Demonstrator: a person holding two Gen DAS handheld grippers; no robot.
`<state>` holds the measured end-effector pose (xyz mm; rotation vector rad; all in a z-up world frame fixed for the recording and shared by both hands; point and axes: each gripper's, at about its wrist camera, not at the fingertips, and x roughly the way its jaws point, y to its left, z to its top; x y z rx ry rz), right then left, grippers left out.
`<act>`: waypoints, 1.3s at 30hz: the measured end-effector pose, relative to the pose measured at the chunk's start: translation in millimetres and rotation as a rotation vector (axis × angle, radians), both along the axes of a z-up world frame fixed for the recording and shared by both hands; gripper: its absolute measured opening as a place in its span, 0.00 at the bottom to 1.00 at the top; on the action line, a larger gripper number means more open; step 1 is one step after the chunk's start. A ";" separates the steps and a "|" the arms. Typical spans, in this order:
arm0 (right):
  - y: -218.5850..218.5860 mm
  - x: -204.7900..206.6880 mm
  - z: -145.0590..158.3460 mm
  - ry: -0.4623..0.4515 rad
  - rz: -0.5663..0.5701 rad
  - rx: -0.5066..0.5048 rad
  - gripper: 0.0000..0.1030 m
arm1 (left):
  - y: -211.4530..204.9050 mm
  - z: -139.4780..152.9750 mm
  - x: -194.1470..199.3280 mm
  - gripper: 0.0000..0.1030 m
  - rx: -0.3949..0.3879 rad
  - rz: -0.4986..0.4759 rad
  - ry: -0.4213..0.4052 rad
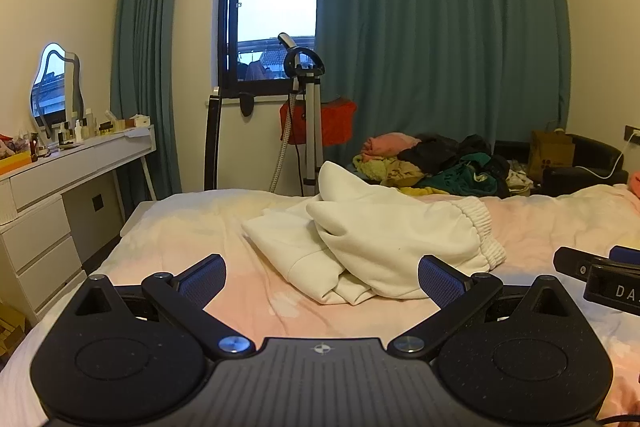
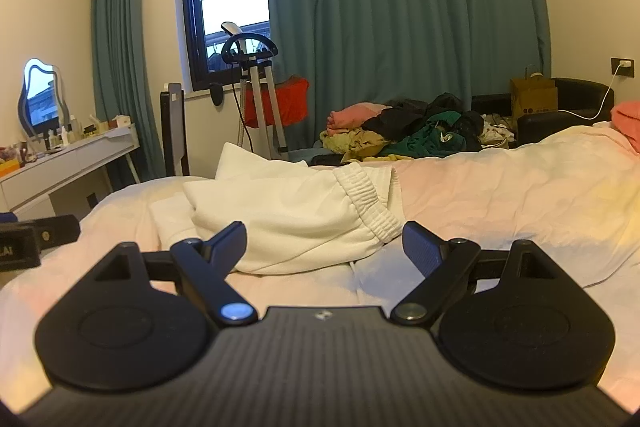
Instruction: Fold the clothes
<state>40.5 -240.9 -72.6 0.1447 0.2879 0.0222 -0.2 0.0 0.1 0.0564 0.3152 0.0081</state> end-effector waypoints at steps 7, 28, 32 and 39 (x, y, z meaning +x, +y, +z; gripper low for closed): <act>2.5 -0.9 0.8 -0.005 0.005 -0.015 0.84 | 0.4 0.9 -0.4 1.00 -0.014 0.002 0.015; 4.2 1.4 -1.8 0.002 0.011 -0.019 0.84 | 8.8 -5.3 0.3 1.00 -0.031 0.016 0.020; 3.2 0.6 -2.0 0.004 0.006 -0.018 0.84 | 7.0 -4.8 -2.0 1.00 -0.024 0.013 0.020; 7.0 -1.5 -0.1 -0.007 -0.014 -0.051 0.84 | 5.6 -5.5 -0.9 1.00 -0.016 0.009 0.020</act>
